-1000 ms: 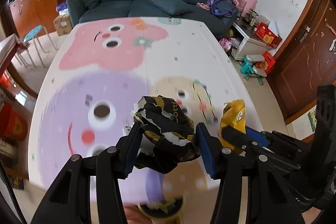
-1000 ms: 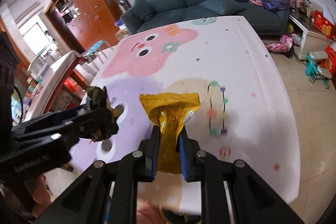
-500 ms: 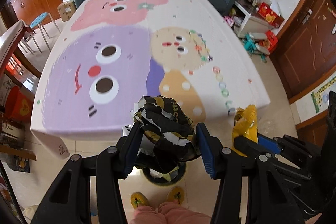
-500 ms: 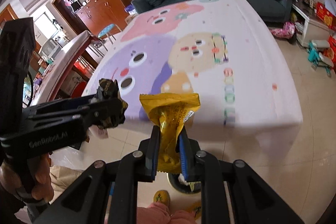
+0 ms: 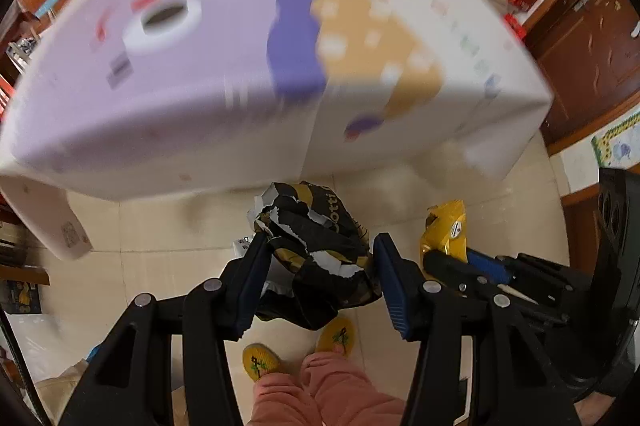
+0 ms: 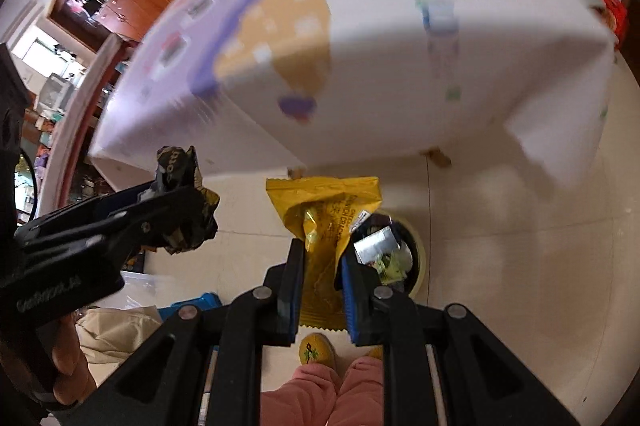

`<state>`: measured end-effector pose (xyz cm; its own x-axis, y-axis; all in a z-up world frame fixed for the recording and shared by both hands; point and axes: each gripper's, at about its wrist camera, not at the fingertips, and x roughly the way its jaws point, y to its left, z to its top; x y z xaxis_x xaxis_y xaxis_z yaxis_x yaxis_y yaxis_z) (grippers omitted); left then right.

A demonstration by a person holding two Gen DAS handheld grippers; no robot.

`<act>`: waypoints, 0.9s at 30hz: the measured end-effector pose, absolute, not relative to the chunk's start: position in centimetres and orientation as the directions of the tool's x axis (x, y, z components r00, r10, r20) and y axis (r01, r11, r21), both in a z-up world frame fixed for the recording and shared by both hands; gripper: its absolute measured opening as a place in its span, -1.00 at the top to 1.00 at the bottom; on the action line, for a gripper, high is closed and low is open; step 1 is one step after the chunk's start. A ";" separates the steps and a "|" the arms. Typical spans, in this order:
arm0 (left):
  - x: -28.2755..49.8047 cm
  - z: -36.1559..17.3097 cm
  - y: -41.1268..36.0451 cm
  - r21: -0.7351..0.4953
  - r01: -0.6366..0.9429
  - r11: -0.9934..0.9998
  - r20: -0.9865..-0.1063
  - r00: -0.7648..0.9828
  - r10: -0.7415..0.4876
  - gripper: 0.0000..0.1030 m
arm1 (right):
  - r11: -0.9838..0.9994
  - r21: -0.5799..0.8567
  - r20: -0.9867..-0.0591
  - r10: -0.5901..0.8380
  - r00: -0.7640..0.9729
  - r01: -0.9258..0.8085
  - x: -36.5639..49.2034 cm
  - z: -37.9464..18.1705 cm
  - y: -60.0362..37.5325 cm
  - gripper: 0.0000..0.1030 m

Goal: Collect trash
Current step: 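Carry yellow bag and black-gold wrapper to the bin and open both grippers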

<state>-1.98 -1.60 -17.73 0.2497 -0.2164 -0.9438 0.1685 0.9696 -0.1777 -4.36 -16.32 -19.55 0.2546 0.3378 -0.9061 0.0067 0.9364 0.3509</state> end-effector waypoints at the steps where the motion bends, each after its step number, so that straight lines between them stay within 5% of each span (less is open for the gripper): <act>1: -2.0 -19.3 -1.5 -0.186 0.167 0.968 -0.947 0.232 -0.222 0.00 | 0.934 0.357 -0.908 0.342 0.243 0.022 -4.4 -20.9 -16.3 0.67; 17: -1.1 -42.1 -1.9 -0.274 0.141 0.951 -0.955 0.076 -0.286 -0.08 | 0.930 0.332 -0.942 0.318 0.111 0.159 -3.5 -45.3 -16.1 0.50; 21: -1.1 -44.9 -2.1 -0.229 0.136 0.964 -0.969 0.065 -0.240 -0.52 | 0.931 0.311 -0.950 0.298 0.092 0.193 -3.4 -48.6 -16.6 0.08; 27: -0.5 -45.4 -1.4 -0.209 0.126 0.970 -0.973 0.077 -0.220 -0.58 | 0.938 0.283 -0.959 0.272 0.082 0.202 -3.3 -49.9 -16.6 0.08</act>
